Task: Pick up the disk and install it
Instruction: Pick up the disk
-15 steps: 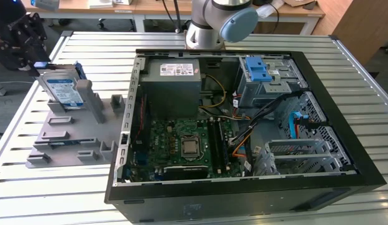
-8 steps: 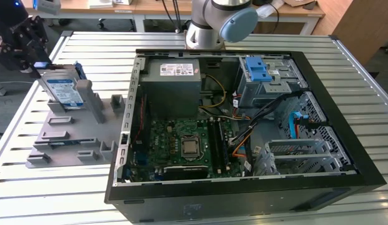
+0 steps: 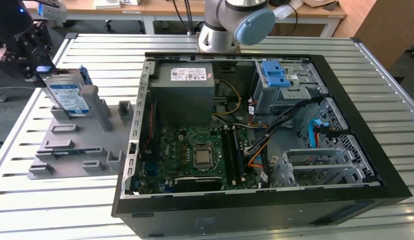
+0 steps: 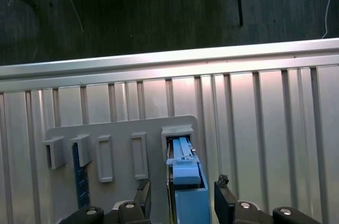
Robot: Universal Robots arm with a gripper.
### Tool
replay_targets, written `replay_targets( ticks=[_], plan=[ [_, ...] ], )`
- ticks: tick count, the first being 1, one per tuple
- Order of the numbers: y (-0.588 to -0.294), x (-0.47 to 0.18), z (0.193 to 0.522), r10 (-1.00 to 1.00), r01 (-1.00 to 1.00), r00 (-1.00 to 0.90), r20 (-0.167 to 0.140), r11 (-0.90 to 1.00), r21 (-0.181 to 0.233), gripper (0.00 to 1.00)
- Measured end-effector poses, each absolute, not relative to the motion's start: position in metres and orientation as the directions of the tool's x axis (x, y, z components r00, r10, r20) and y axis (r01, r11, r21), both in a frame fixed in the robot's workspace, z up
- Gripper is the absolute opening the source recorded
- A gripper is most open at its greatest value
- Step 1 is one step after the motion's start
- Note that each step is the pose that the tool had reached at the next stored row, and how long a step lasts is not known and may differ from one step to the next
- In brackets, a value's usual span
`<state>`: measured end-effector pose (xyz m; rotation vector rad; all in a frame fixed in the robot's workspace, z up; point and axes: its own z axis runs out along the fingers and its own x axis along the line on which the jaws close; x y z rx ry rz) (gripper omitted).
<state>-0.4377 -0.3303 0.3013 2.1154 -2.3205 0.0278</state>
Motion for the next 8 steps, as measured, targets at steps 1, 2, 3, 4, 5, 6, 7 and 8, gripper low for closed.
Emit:
replay_targets(
  ticks=[1,2,3,4,5,6,7,8],
  plan=[
    [-0.3303,-0.4377,0.2999,-0.996,-0.996,-0.092,0.013,0.092,-0.012,0.59],
    [-0.3303,-0.4377,0.2985,-0.996,-0.996,-0.092,0.013,0.092,-0.012,0.59],
    [-0.3303,-0.4377,0.2973,-0.996,-0.996,-0.092,0.013,0.092,-0.012,0.59],
    [-0.3303,-0.4377,0.2963,-0.996,-0.996,-0.092,0.014,0.092,-0.012,0.59],
    [-0.3303,-0.4377,0.2955,-0.996,-0.996,-0.092,0.014,0.092,-0.012,0.59],
    [-0.3303,-0.4378,0.2952,-0.996,-0.996,-0.092,0.014,0.092,-0.012,0.59],
    [-0.3303,-0.4378,0.2951,-0.996,-0.996,-0.092,0.014,0.092,-0.012,0.59],
    [-0.3303,-0.4379,0.2947,-0.996,-0.996,-0.092,0.014,0.092,-0.013,0.59]
  ],
)
